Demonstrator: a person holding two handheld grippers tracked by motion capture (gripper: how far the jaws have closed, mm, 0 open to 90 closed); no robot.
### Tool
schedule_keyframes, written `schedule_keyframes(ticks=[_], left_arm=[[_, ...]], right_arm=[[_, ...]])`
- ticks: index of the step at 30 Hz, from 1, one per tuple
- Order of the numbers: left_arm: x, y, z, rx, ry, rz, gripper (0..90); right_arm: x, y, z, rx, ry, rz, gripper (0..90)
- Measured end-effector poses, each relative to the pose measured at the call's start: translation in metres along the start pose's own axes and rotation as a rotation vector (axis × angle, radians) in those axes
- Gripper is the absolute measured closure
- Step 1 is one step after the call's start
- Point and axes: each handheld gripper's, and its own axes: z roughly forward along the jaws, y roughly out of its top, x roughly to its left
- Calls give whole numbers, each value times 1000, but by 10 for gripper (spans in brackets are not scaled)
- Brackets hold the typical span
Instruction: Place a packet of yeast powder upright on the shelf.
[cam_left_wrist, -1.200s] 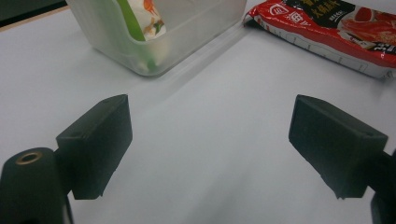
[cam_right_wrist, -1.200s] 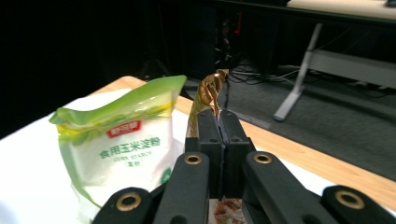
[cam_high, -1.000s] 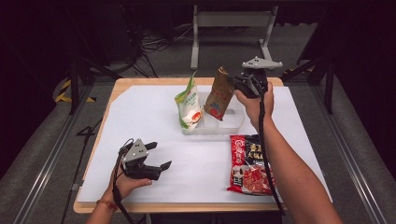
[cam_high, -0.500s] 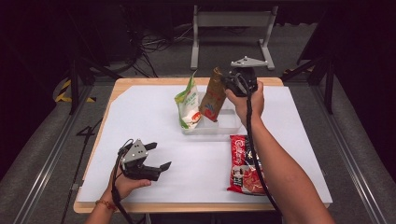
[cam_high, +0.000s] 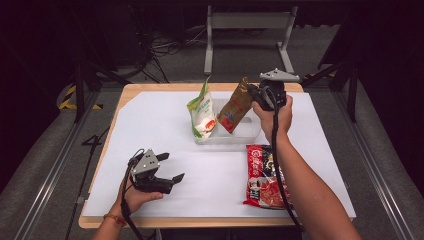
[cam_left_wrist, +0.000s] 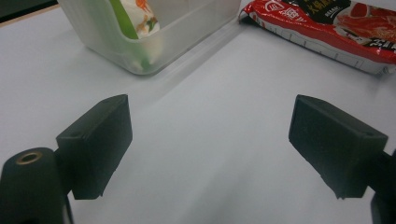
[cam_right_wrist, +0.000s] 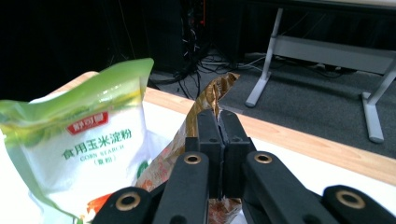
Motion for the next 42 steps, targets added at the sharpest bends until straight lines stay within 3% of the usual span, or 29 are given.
schedule_keyframes(ticks=[8, 12, 16, 25, 42], left_arm=[[-1, 0, 0, 3, -2, -1, 143], [0, -1, 2, 8, -9, -4, 143], [-1, 0, 1, 3, -6, 3, 142], [0, -1, 1, 4, -6, 1, 142], [0, -1, 3, 15, -9, 6, 143]], right_arm=[[-1, -6, -3, 1, -19, -3, 890], [5, -8, -3, 1, -24, -41, 880], [19, -12, 6, 33, 23, -94, 867], [36, -23, 14, 50, 91, -141, 855], [42, -32, 13, 28, 202, -172, 832]])
